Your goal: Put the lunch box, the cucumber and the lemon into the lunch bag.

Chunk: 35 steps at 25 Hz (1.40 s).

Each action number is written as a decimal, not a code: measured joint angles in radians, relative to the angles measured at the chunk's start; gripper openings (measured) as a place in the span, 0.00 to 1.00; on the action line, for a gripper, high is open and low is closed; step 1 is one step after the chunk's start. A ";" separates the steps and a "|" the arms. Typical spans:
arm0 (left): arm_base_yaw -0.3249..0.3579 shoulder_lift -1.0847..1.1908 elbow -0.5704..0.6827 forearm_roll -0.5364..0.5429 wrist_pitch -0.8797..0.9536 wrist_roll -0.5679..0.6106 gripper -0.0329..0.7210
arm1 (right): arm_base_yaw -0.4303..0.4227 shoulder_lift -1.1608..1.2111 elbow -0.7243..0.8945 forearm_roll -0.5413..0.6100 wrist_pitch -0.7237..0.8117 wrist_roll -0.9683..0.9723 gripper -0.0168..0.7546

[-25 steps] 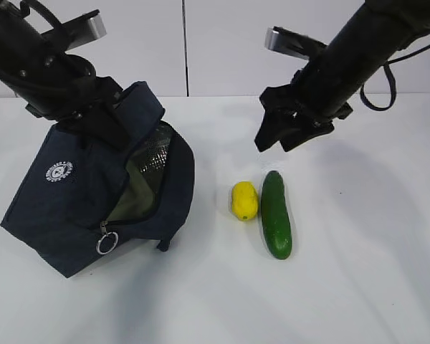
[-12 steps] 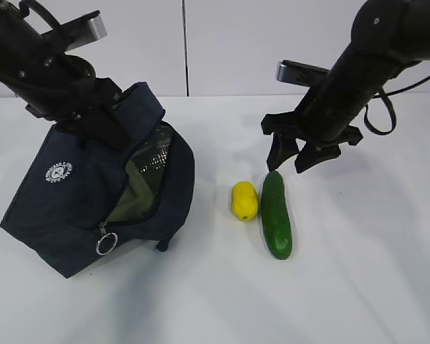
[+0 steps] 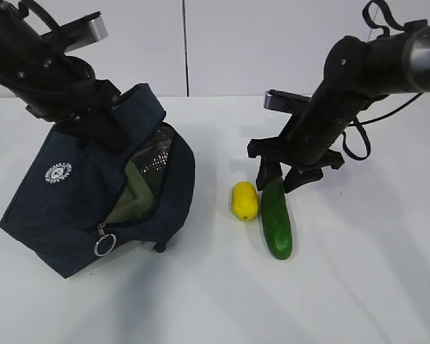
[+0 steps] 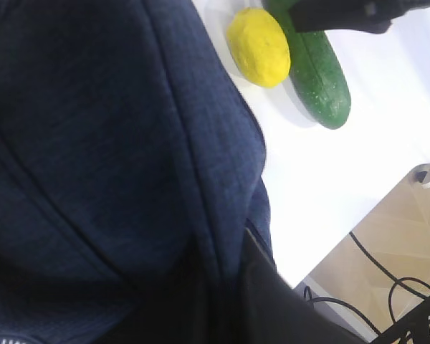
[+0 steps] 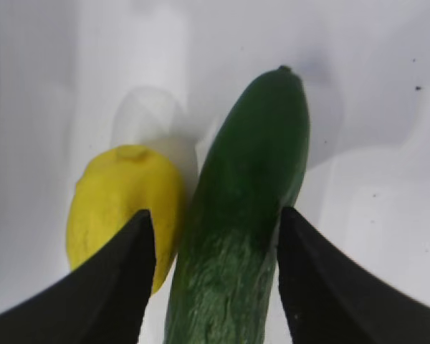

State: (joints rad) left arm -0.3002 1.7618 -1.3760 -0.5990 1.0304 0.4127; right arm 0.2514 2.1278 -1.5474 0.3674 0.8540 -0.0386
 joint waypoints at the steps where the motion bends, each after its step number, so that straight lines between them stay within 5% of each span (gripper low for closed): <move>1: 0.000 0.000 0.000 0.001 0.000 0.002 0.05 | 0.000 0.007 0.000 0.000 -0.004 0.006 0.56; 11: 0.000 0.000 0.000 0.001 0.002 0.007 0.05 | 0.000 0.080 0.000 -0.021 -0.043 0.039 0.55; 16: 0.000 0.000 0.000 0.002 0.004 0.008 0.05 | 0.000 0.081 -0.030 -0.030 -0.021 0.039 0.41; 21: 0.000 0.000 0.000 0.003 0.005 0.008 0.05 | 0.000 0.021 -0.103 -0.011 0.048 -0.027 0.38; 35: 0.000 0.000 0.000 -0.001 0.026 0.008 0.05 | 0.012 0.015 -0.127 0.661 0.268 -0.464 0.38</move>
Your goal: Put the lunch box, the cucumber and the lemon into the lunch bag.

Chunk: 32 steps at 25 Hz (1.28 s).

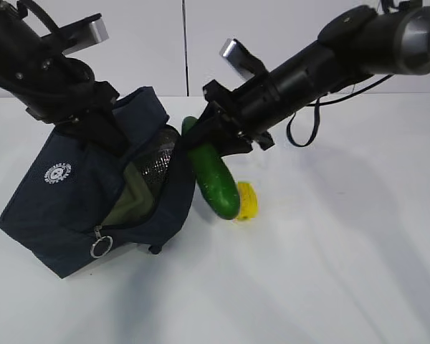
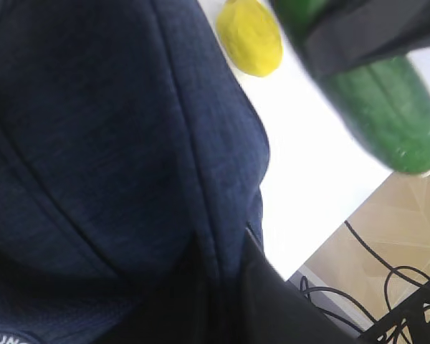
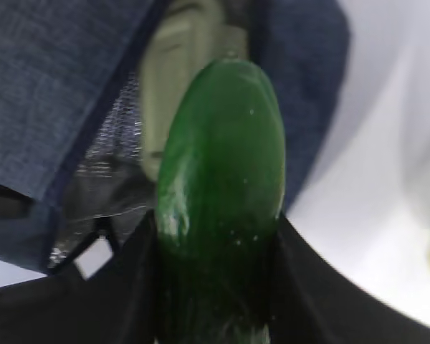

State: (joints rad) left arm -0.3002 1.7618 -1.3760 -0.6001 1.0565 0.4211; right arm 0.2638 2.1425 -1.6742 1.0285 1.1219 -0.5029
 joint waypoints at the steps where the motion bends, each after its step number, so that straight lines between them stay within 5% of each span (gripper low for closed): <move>1: 0.000 0.000 0.000 -0.002 0.000 0.000 0.05 | 0.012 0.018 0.000 0.032 0.000 -0.014 0.38; 7: 0.000 0.000 0.000 -0.010 0.004 0.000 0.05 | 0.095 0.095 0.000 0.147 -0.023 -0.099 0.38; 19: 0.000 0.000 -0.002 -0.010 0.007 0.002 0.05 | 0.134 0.198 0.000 0.701 -0.189 -0.440 0.38; 24: 0.000 0.000 -0.002 -0.012 0.015 0.002 0.05 | 0.141 0.245 0.000 0.743 -0.139 -0.472 0.44; 29: 0.000 0.000 -0.002 -0.012 0.019 0.004 0.05 | 0.141 0.249 0.000 0.747 -0.101 -0.478 0.67; 32: 0.000 0.000 -0.002 -0.012 0.019 0.004 0.05 | 0.141 0.249 0.000 0.747 -0.076 -0.478 0.71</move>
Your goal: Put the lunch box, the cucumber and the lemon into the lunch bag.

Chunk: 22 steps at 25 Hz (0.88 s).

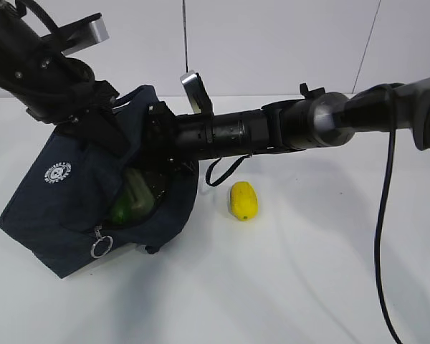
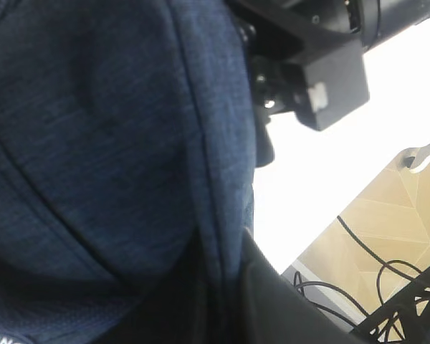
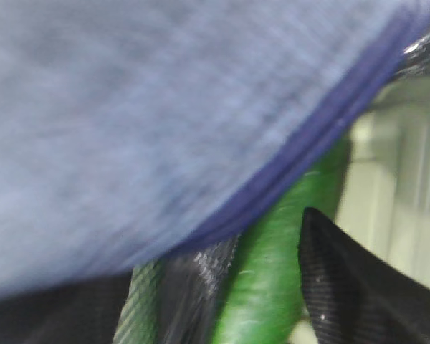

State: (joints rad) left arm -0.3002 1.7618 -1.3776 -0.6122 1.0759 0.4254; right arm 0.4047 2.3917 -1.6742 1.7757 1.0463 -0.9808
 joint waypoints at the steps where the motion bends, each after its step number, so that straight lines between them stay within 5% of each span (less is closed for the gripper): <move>1: 0.000 0.000 0.000 0.000 0.000 0.000 0.05 | 0.000 0.000 0.000 0.000 0.004 0.000 0.72; 11: 0.000 0.000 0.000 -0.002 0.002 0.004 0.05 | -0.092 -0.002 0.000 -0.074 0.107 0.038 0.71; 22: 0.000 0.000 0.000 -0.002 0.005 0.004 0.05 | -0.198 -0.228 -0.005 -0.628 0.130 0.212 0.69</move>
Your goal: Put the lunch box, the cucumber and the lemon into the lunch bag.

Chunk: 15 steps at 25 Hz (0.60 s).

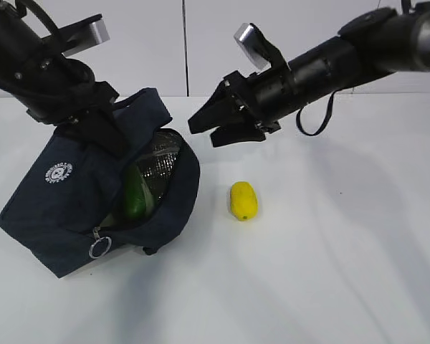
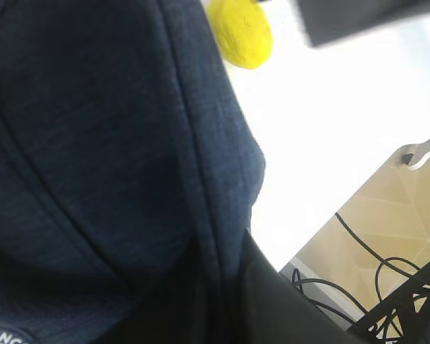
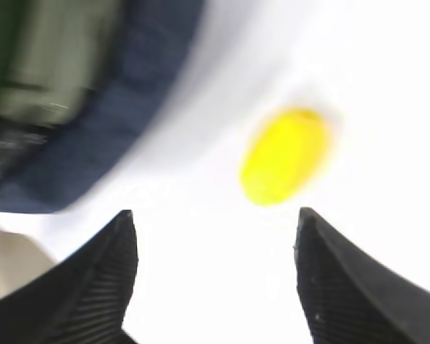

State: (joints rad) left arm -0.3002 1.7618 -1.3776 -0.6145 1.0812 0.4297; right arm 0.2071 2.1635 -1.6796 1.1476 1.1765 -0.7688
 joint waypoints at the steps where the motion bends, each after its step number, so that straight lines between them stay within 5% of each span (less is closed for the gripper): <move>1: 0.000 0.000 0.000 0.000 0.000 0.000 0.05 | 0.000 -0.028 0.000 -0.070 -0.004 0.033 0.69; 7: 0.000 0.000 0.000 0.002 0.002 0.000 0.05 | 0.008 -0.122 -0.001 -0.532 -0.029 0.297 0.68; 15: 0.000 0.001 0.000 0.002 0.002 0.000 0.05 | 0.122 -0.123 0.038 -0.849 -0.114 0.529 0.68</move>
State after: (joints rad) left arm -0.3002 1.7627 -1.3776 -0.6125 1.0827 0.4297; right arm 0.3286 2.0410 -1.6415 0.2988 1.0621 -0.2400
